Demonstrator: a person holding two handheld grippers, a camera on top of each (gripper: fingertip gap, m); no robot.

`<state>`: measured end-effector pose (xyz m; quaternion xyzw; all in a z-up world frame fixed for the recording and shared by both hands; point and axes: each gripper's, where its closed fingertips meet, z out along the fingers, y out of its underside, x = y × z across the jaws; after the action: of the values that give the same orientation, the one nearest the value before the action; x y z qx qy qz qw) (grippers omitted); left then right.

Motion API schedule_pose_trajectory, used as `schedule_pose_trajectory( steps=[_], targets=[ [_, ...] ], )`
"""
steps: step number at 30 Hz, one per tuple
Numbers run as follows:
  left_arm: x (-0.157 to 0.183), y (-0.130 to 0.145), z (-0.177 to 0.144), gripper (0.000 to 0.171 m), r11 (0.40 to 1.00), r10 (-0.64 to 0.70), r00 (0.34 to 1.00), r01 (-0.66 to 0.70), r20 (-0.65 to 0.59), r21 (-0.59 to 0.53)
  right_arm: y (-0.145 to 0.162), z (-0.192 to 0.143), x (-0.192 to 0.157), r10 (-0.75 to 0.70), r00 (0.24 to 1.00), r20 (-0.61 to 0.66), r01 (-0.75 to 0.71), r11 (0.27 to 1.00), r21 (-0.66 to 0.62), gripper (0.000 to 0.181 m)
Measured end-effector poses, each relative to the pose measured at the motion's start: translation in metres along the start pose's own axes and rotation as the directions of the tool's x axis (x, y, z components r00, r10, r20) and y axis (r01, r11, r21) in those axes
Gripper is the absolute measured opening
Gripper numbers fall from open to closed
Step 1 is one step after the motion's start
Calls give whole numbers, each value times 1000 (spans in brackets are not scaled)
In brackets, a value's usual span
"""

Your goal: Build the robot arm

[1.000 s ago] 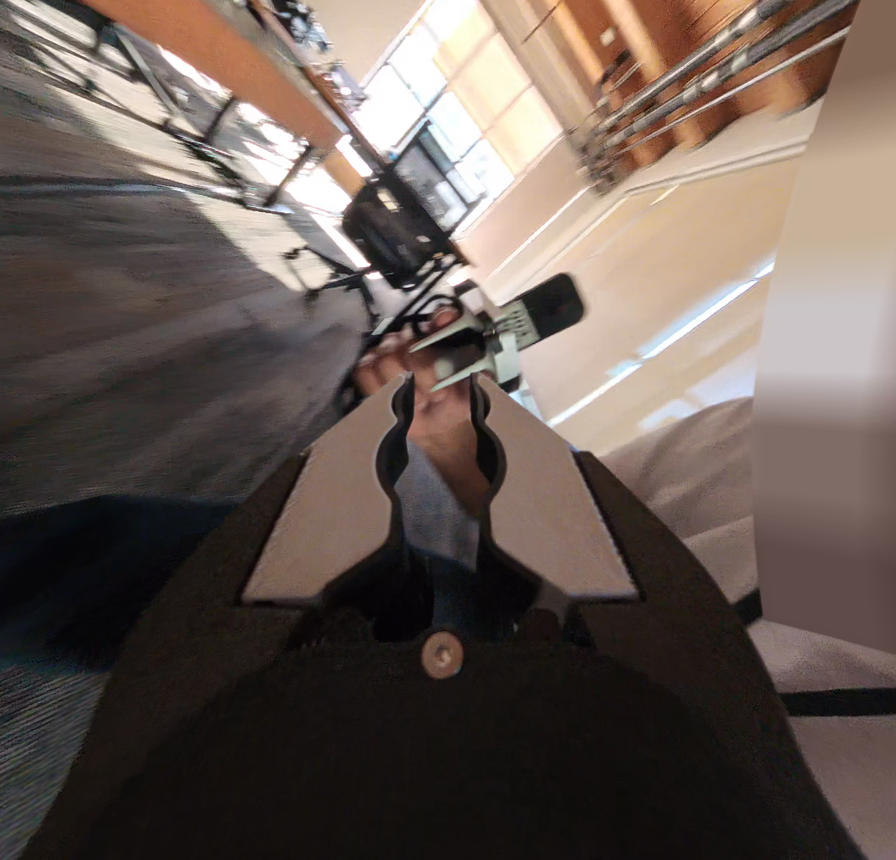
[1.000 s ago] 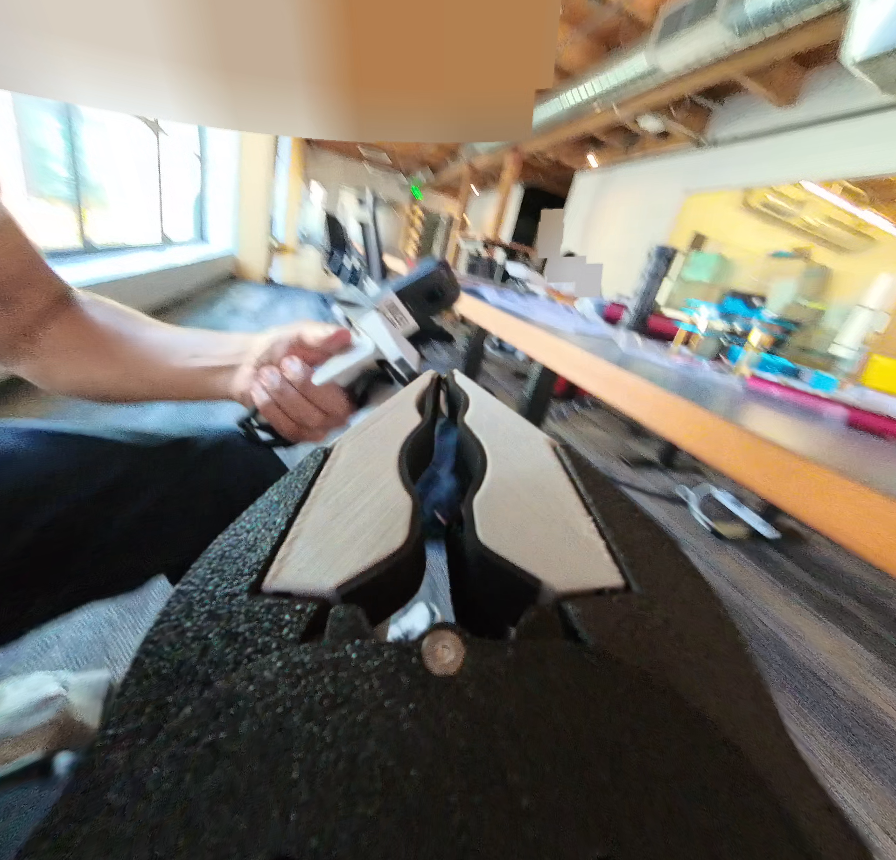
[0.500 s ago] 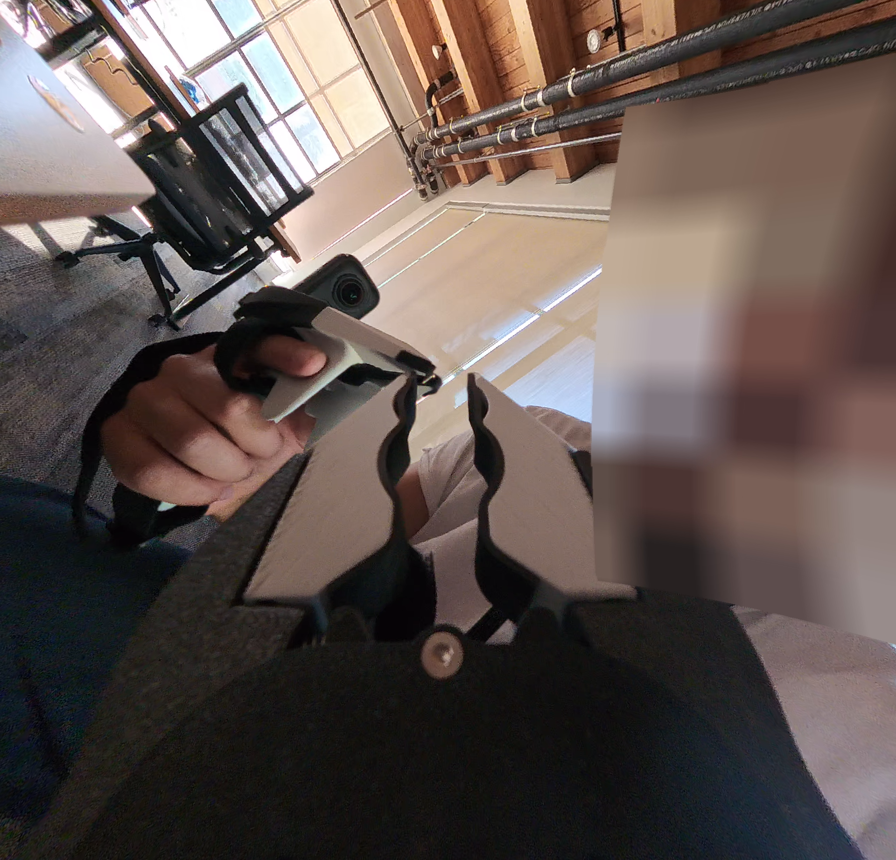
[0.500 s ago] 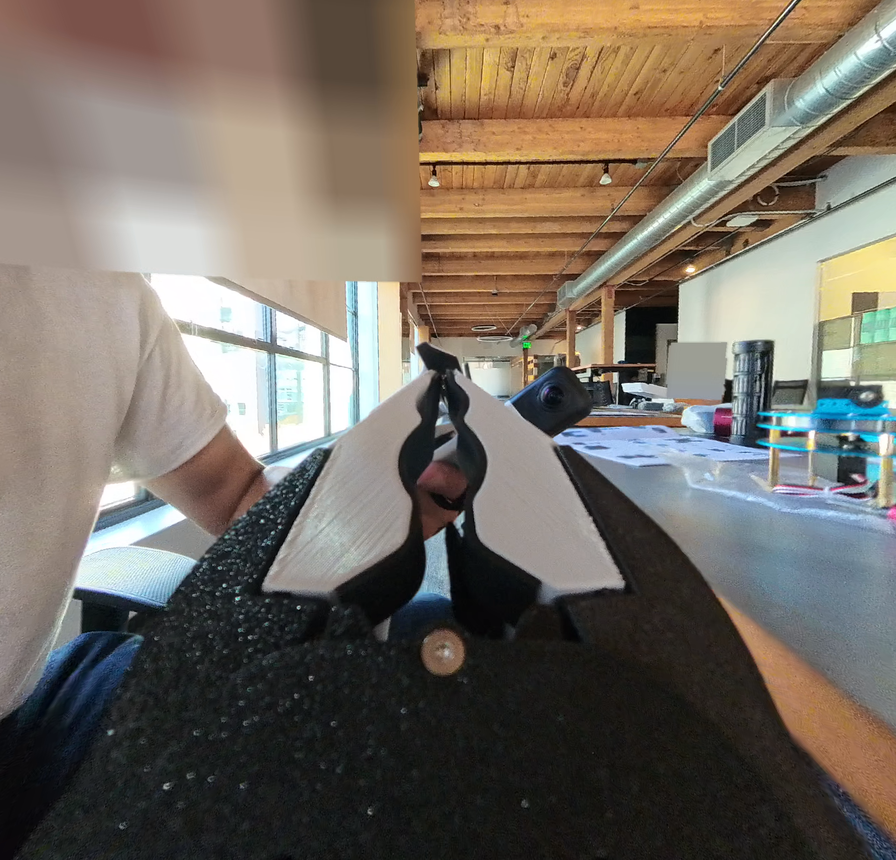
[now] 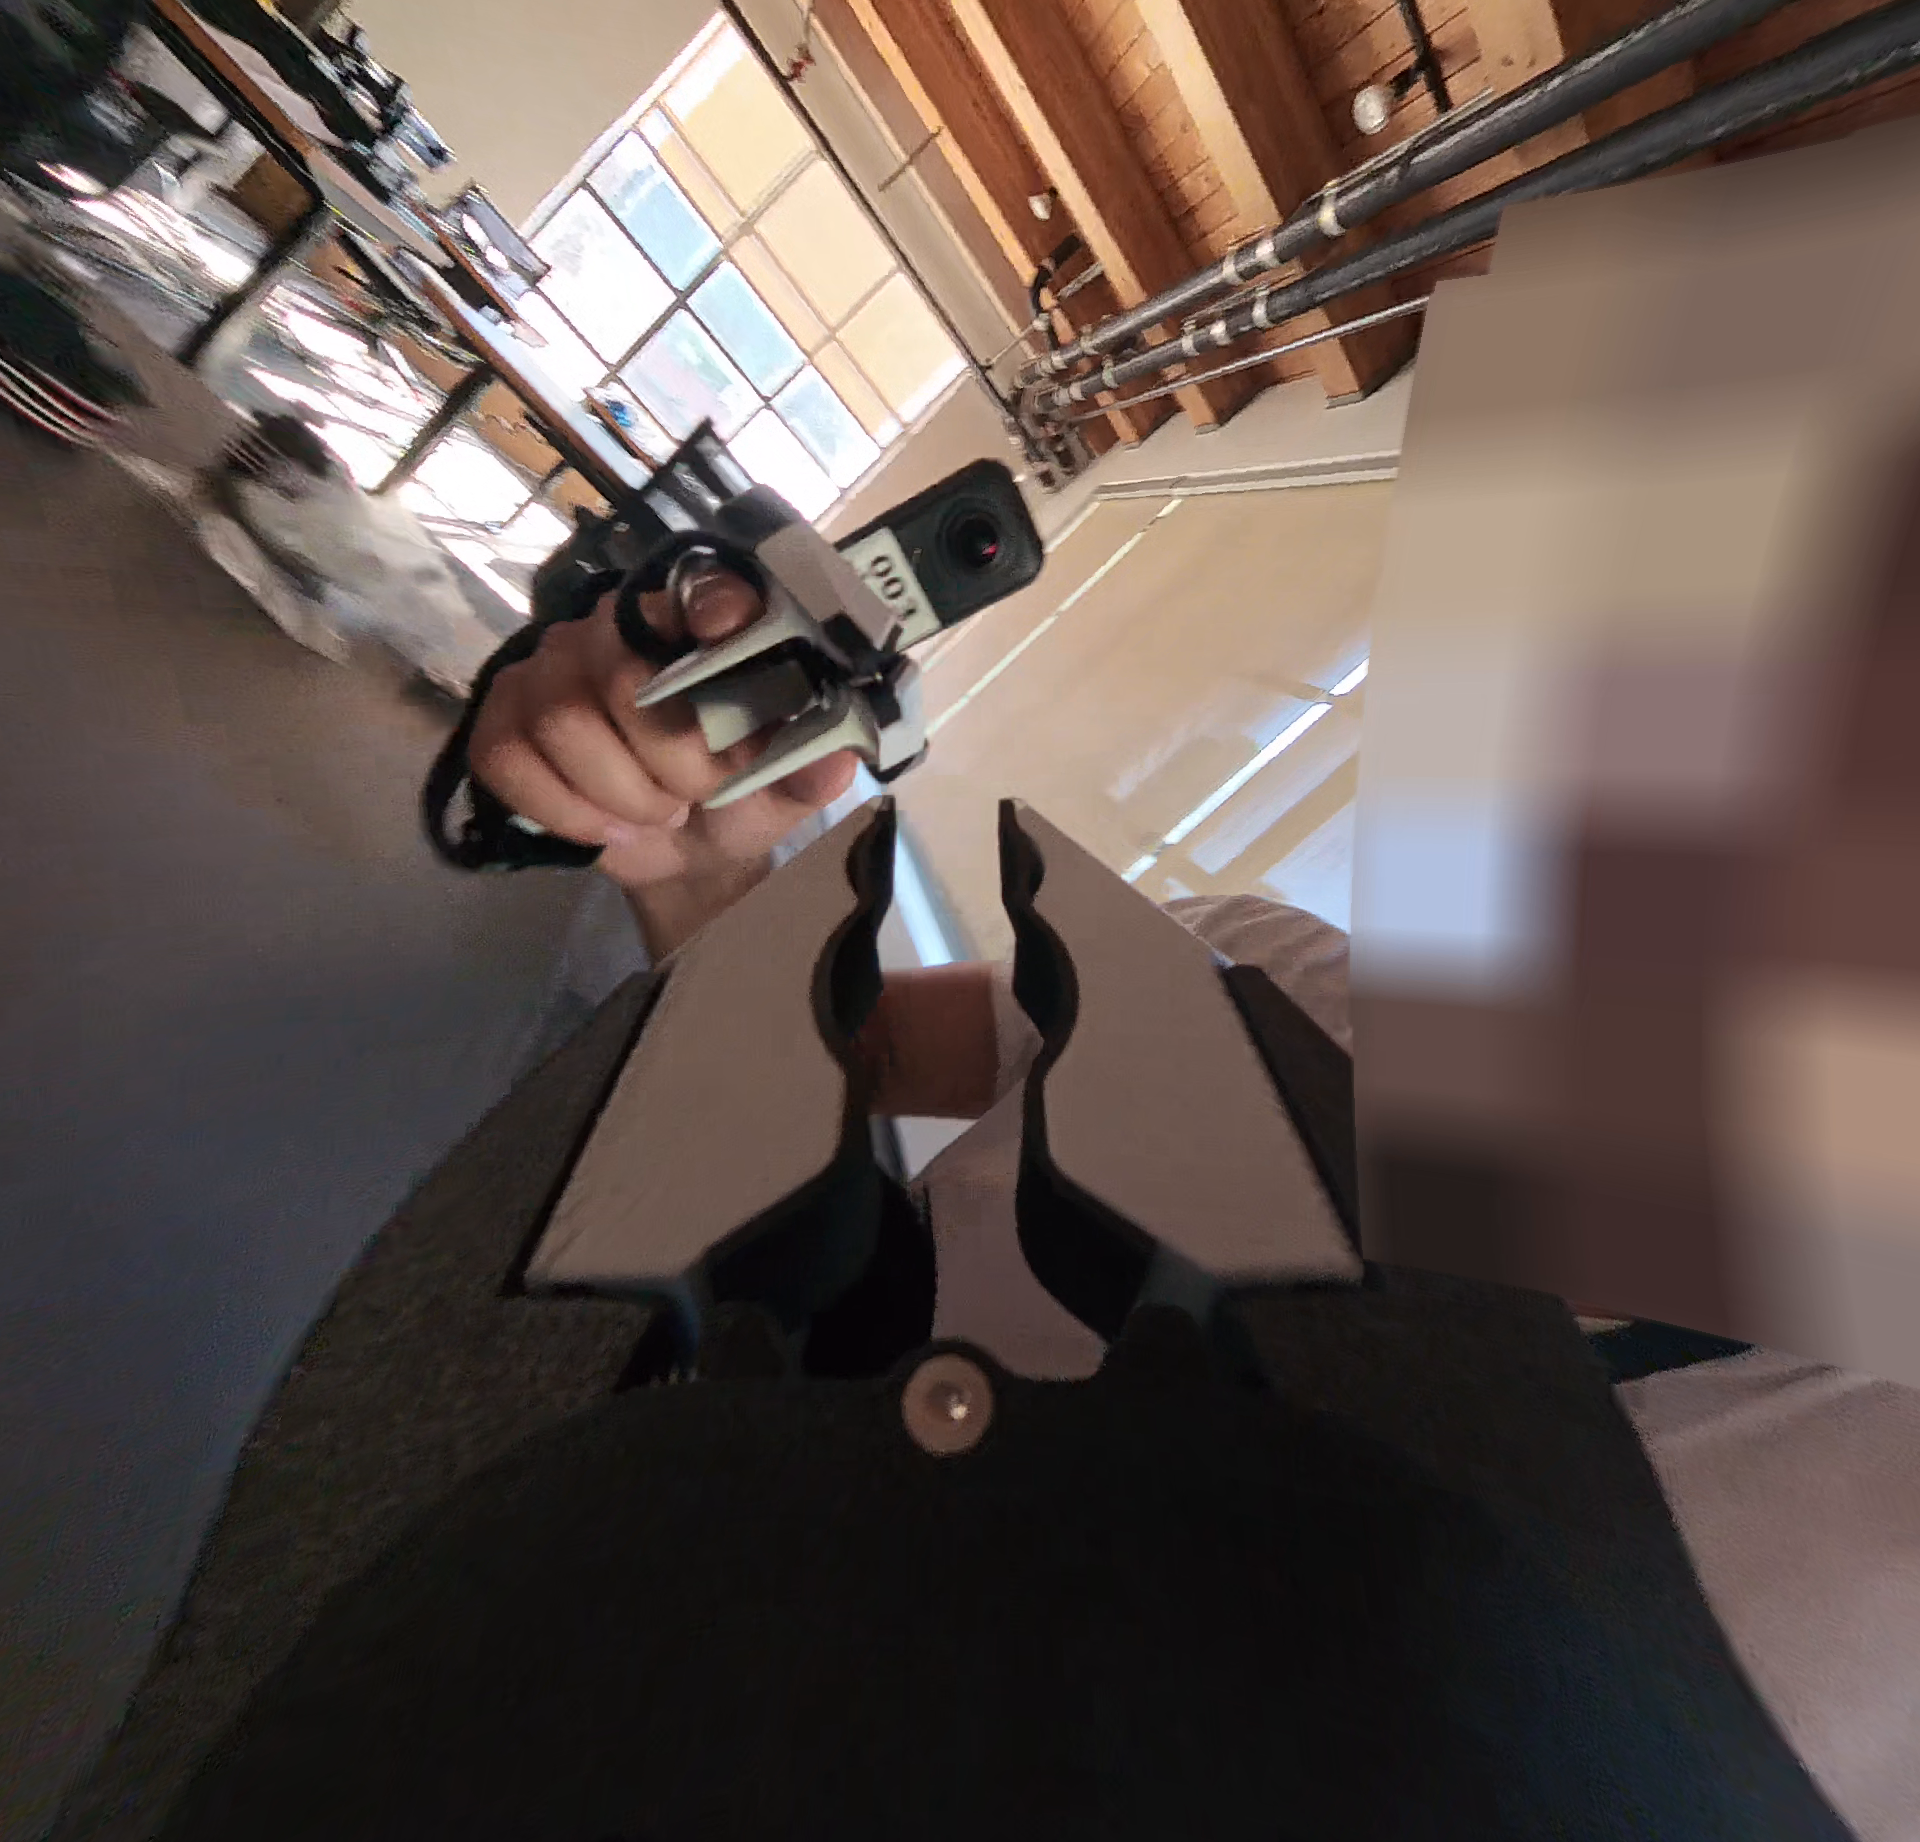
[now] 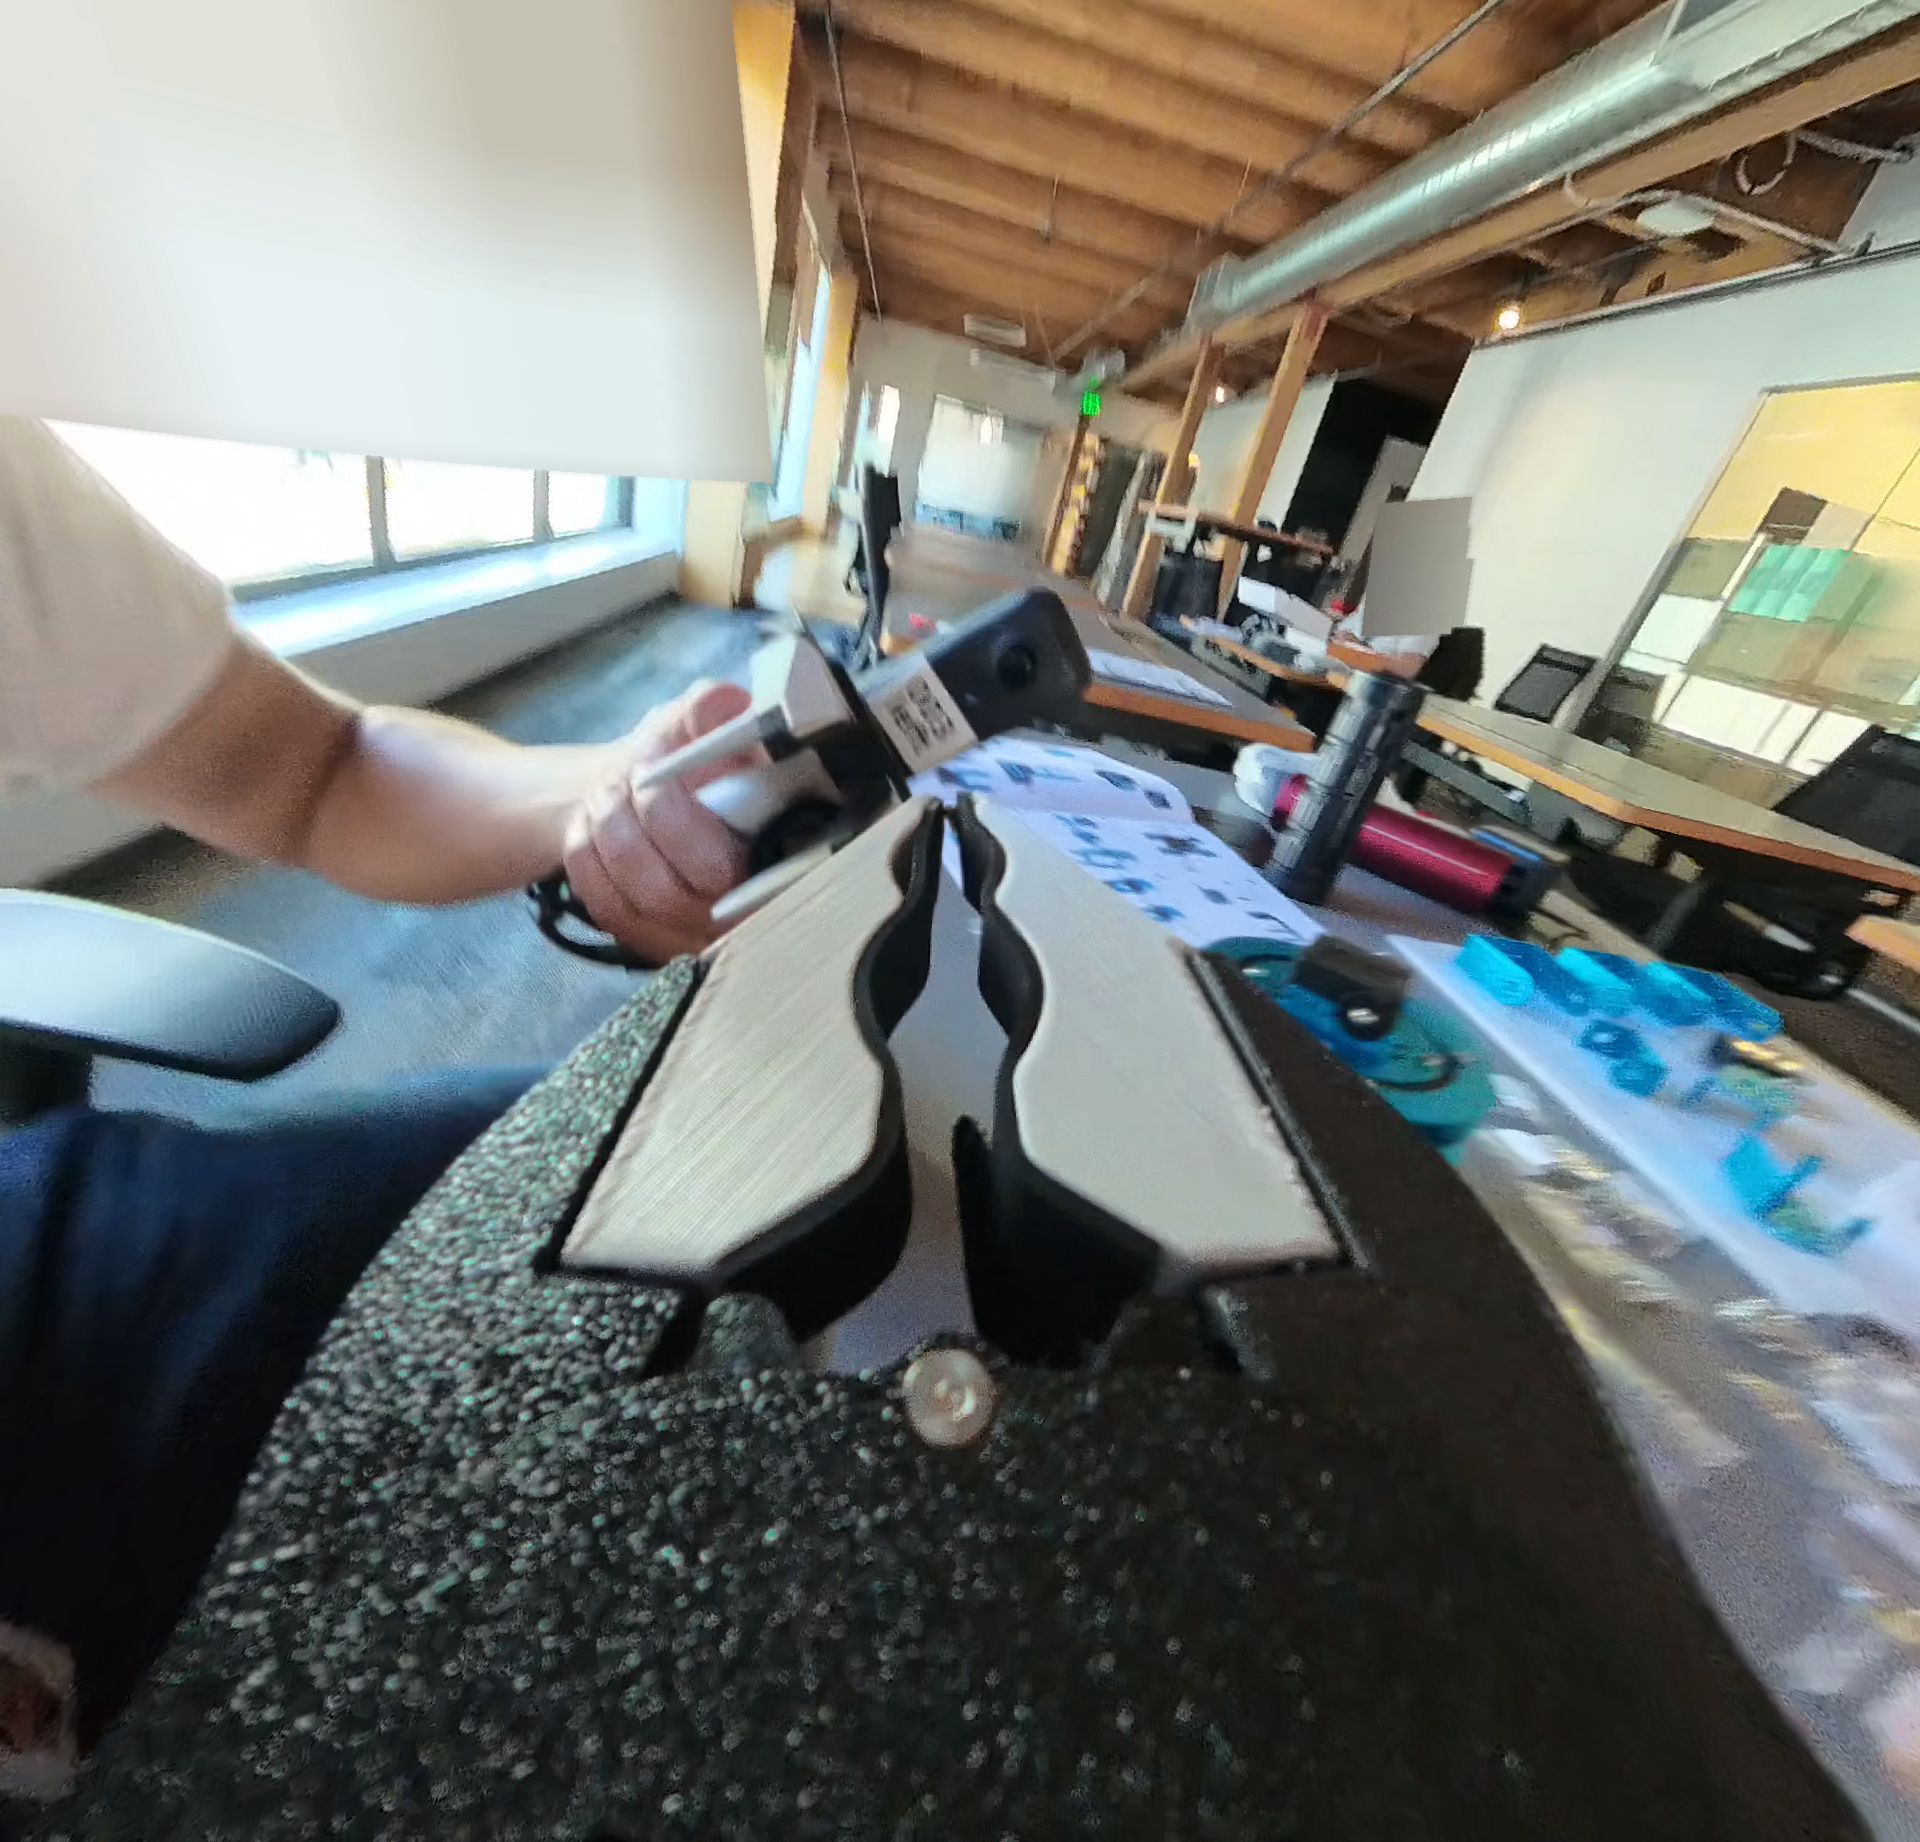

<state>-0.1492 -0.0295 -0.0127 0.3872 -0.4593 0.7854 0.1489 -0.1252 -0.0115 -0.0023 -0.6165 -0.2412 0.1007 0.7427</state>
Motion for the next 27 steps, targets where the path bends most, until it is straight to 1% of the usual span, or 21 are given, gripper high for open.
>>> schedule_pose_trajectory(
  steps=[1, 3, 4, 5, 6, 7, 8, 9, 10, 11, 12, 13, 15, 16, 18, 20, 21, 23, 24, 25, 27],
  targets=[
    [-4, -14, -9, 18, 999, 50, 998, -50, 47, -8, 0, 8, 14, -34, 999, 8, 34, 998, -46, 1],
    [-23, -41, -30, 18, 983, 179, 966, -171, 187, -60, 4, 23, 39, -69, 996, 55, 75, 990, -120, 1],
    [-34, -56, -42, 19, 969, 244, 935, -226, 256, -97, 8, 31, 52, -67, 994, 83, 78, 987, -139, 1],
    [-41, -70, -51, 18, 950, 309, 904, -280, 297, -137, 14, 38, 66, -36, 994, 107, 52, 988, -146, 1],
    [-47, -83, -57, 18, 921, 385, 865, -340, 322, -189, 22, 45, 81, 45, 992, 120, -28, 989, -146, 1],
    [-54, -95, -61, 19, 867, 495, 797, -426, 347, -258, 28, 51, 93, 171, 975, 138, -154, 980, -128, 1],
    [-65, -107, -64, 19, 767, 640, 673, -536, 370, -352, 31, 56, 104, 308, 938, 159, -298, 951, -86, 1],
    [-78, -120, -66, 20, 628, 778, 502, -633, 378, -453, 32, 58, 114, 421, 891, 169, -423, 906, -28, 1],
    [-89, -132, -65, 20, 485, 870, 326, -693, 369, -533, 32, 57, 124, 501, 849, 169, -514, 857, 44, 1],
    [-97, -139, -61, 24, 359, 924, 184, -726, 337, -587, 32, 55, 132, 567, 806, 169, -586, 803, 104, 0],
    [-102, -141, -54, 27, 256, 949, 74, -747, 305, -613, 34, 52, 136, 623, 762, 175, -646, 751, 141, 0],
    [-106, -144, -49, 27, 171, 955, -27, -762, 295, -624, 35, 50, 136, 656, 731, 187, -681, 715, 157, 0],
    [-115, -145, -45, 30, 31, 936, -204, -763, 287, -646, 38, 45, 142, 675, 725, 137, -687, 697, 204, 0],
    [-117, -143, -44, 29, -22, 920, -268, -763, 286, -646, 39, 44, 143, 684, 719, 125, -693, 690, 209, 0],
    [-117, -142, -43, 28, -74, 887, -339, -774, 312, -629, 36, 44, 140, 705, 693, 152, -720, 664, 200, 0],
    [-113, -141, -42, 30, -89, 871, -370, -767, 325, -635, 42, 45, 143, 706, 698, 117, -713, 672, 200, 0],
    [-109, -141, -42, 27, -82, 861, -370, -778, 349, -623, 44, 46, 141, 713, 689, 127, -723, 664, 192, 0],
    [-108, -141, -43, 26, -52, 857, -348, -793, 381, -606, 46, 47, 140, 761, 625, 174, -779, 595, 195, 0],
    [-108, -141, -43, 27, -55, 850, -356, -792, 387, -608, 48, 47, 140, 780, 598, 186, -800, 566, 198, 0],
    [-108, -141, -44, 28, -66, 845, -370, -789, 387, -611, 51, 49, 138, 789, 585, 188, -810, 556, 187, 0],
    [-107, -140, -43, 29, -91, 835, -397, -782, 380, -616, 57, 52, 134, 787, 591, 179, -806, 567, 168, 1]
  ],
)
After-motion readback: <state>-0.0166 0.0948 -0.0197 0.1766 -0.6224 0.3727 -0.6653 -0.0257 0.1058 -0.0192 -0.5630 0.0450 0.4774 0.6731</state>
